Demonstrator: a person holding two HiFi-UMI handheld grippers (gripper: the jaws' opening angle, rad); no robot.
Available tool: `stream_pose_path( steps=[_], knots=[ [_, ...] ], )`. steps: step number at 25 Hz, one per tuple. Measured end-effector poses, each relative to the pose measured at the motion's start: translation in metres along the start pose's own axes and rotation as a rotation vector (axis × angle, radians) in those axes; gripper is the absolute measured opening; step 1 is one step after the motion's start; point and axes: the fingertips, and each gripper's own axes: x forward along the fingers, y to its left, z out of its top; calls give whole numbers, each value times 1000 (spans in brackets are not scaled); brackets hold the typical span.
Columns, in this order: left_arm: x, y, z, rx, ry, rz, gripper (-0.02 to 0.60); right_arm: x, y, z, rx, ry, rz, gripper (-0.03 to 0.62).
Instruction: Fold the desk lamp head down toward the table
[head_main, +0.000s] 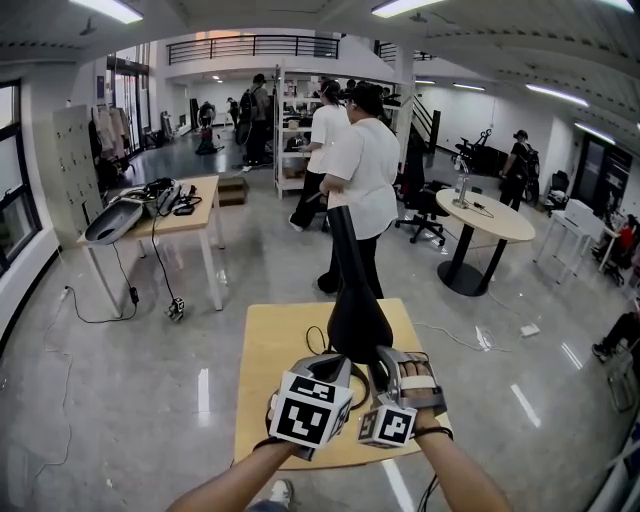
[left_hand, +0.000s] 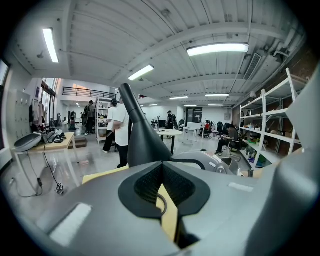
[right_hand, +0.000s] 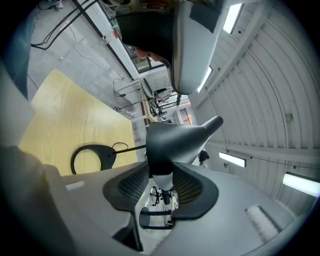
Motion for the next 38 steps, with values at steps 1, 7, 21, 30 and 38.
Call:
stream_pose_path(
  steps=[1, 7, 21, 30, 38],
  knots=[
    [1, -1, -1, 0, 1, 1, 20, 0, 0, -1, 0, 1, 0, 135],
    [-2, 8, -6, -3, 5, 4, 20, 8, 7, 5, 17, 12, 13, 152],
    [-9, 18, -14, 1, -10, 21, 20, -7, 11, 11, 216, 19, 95, 86],
    [-30, -18, -13, -3, -20, 26, 20, -68, -6, 14, 478, 8, 139, 75],
    [-35, -22, -22, -6, -27, 26, 20, -88, -21, 24, 767, -10, 163, 46]
  ],
)
